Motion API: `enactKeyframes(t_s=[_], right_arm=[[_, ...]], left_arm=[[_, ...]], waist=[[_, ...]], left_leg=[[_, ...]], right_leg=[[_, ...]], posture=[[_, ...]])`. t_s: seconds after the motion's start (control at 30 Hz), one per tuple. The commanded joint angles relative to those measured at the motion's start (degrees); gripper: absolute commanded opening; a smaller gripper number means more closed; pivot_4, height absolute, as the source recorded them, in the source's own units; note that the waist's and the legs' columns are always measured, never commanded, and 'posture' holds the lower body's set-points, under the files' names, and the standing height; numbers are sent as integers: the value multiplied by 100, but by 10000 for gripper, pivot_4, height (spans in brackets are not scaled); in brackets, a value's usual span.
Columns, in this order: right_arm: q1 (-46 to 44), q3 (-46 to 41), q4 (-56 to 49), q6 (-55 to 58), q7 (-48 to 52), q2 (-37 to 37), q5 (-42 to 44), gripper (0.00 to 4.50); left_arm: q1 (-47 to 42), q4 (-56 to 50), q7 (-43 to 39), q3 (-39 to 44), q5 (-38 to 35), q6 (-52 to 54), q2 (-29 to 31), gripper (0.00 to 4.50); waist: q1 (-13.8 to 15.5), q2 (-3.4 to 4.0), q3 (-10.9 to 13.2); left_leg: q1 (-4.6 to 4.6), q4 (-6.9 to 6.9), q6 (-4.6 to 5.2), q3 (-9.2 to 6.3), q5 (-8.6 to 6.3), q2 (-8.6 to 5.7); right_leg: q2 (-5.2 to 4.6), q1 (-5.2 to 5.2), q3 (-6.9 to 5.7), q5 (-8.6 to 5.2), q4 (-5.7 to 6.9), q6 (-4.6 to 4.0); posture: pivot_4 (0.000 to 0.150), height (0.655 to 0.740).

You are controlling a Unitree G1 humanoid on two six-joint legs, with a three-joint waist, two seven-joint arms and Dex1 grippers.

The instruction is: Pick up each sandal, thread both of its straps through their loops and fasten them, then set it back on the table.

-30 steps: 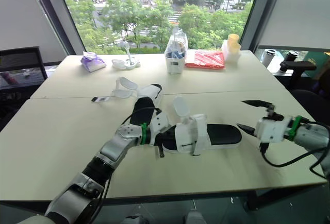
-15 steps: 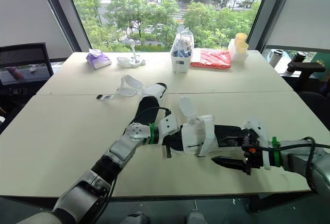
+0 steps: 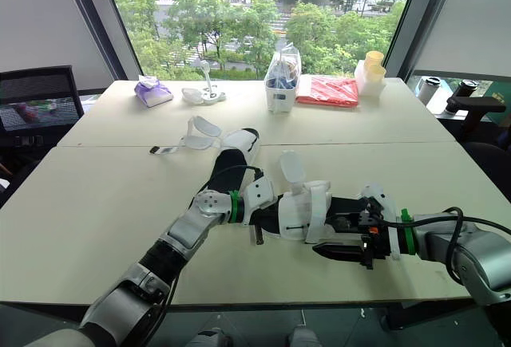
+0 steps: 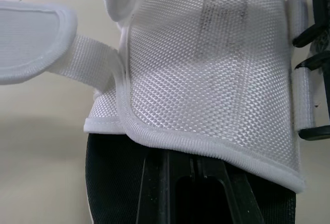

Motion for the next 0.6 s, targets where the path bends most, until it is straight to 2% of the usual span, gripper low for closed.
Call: enactKeyframes(t_s=[0.03, 0.33, 0.6], right_arm=[[-96, 196, -185, -5, 195, 220, -21, 43643], [-123, -267, 53, -148, 18, 317, -414, 43643], [83, -1011, -293, 127, -84, 184, -220, 43643]], left_arm=[[111, -32, -10, -106, 95, 97, 24, 0], [214, -173, -6, -85, 78, 203, 141, 0], [277, -189, -48, -129, 88, 209, 161, 0]], waist=[[-13, -1, -1], [-88, 0, -2], [-83, 0, -2]], left_leg=[[1, 0, 0, 0, 0, 0], [3, 2, 0, 0, 0, 1], [0, -4, 0, 0, -1, 0]], right_leg=[[0, 0, 0, 0, 0, 0], [0, 2, 0, 1, 5, 0], [0, 0, 0, 7, 2, 11]], posture=[[1500, 7400], [1500, 7400], [1500, 7400]])
